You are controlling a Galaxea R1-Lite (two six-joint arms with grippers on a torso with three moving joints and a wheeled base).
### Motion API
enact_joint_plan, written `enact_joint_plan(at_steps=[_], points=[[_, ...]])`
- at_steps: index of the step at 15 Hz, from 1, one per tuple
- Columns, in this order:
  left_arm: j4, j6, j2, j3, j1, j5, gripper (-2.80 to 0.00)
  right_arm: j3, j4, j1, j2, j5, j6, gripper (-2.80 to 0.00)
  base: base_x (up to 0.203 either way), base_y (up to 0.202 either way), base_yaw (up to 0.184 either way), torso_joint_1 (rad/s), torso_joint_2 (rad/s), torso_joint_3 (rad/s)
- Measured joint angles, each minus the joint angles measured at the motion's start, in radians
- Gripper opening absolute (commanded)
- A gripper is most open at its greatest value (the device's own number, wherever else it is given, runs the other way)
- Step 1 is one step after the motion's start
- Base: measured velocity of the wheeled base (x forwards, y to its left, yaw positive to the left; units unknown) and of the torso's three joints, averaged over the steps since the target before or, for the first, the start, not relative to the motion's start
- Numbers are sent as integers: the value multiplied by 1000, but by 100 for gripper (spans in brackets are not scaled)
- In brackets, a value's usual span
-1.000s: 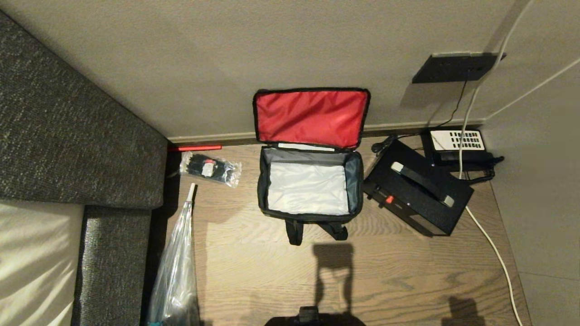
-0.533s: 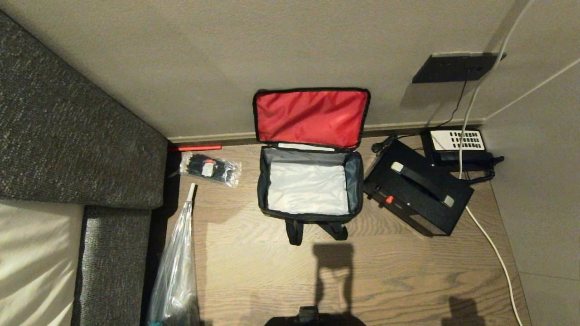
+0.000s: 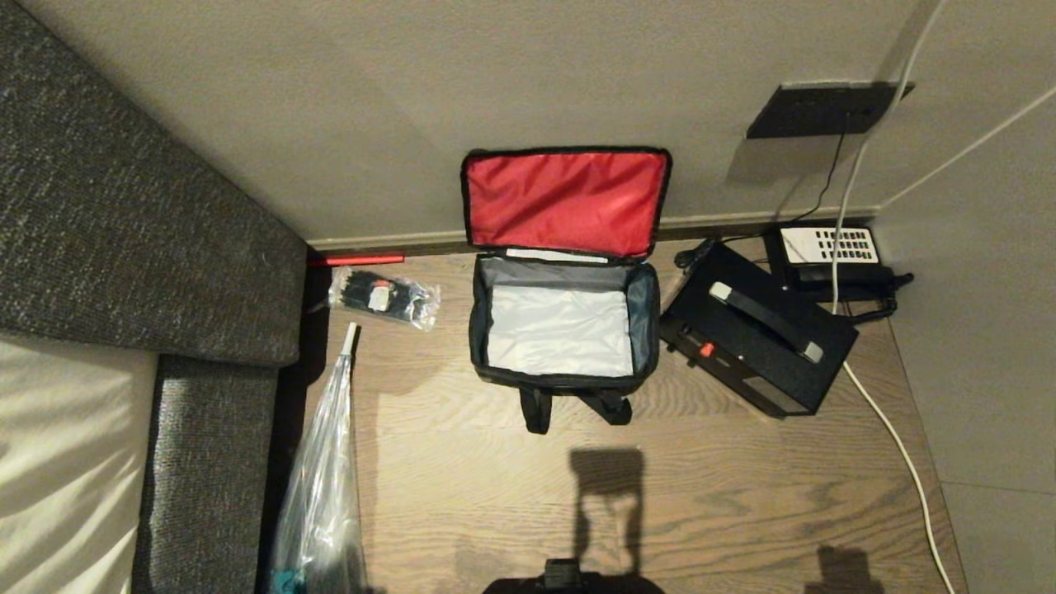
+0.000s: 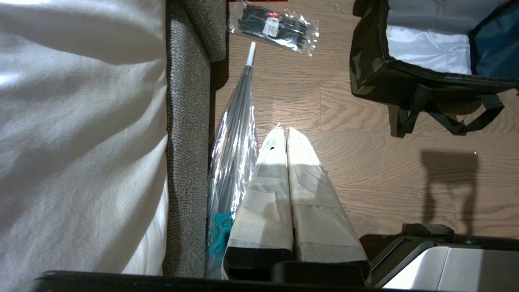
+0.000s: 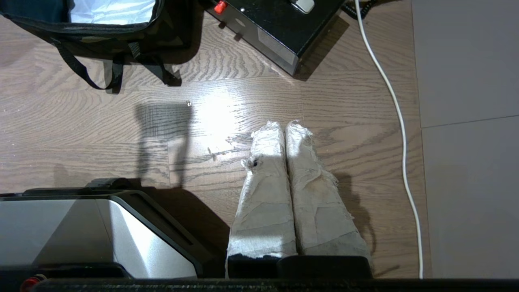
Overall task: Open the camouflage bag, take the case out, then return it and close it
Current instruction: Grip the handle again
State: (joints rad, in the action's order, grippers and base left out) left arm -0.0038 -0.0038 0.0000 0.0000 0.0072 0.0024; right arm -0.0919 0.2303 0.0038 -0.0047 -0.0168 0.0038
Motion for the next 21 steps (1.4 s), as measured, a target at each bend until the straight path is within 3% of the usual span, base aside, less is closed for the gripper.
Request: enact_joint_plan(at_steps=[17, 19, 21], points=[[0, 0, 0, 0, 0, -1, -280, -5, 11, 0, 2, 9, -23, -280, 0, 0, 0, 0, 0, 0], [-1, 0, 0, 0, 0, -2, -280, -62, 73, 0, 2, 18, -24, -280, 0, 0, 0, 0, 0, 0], [0, 0, 0, 0, 0, -1, -280, -214, 232, 0, 2, 78, -9, -280, 0, 0, 0, 0, 0, 0]])
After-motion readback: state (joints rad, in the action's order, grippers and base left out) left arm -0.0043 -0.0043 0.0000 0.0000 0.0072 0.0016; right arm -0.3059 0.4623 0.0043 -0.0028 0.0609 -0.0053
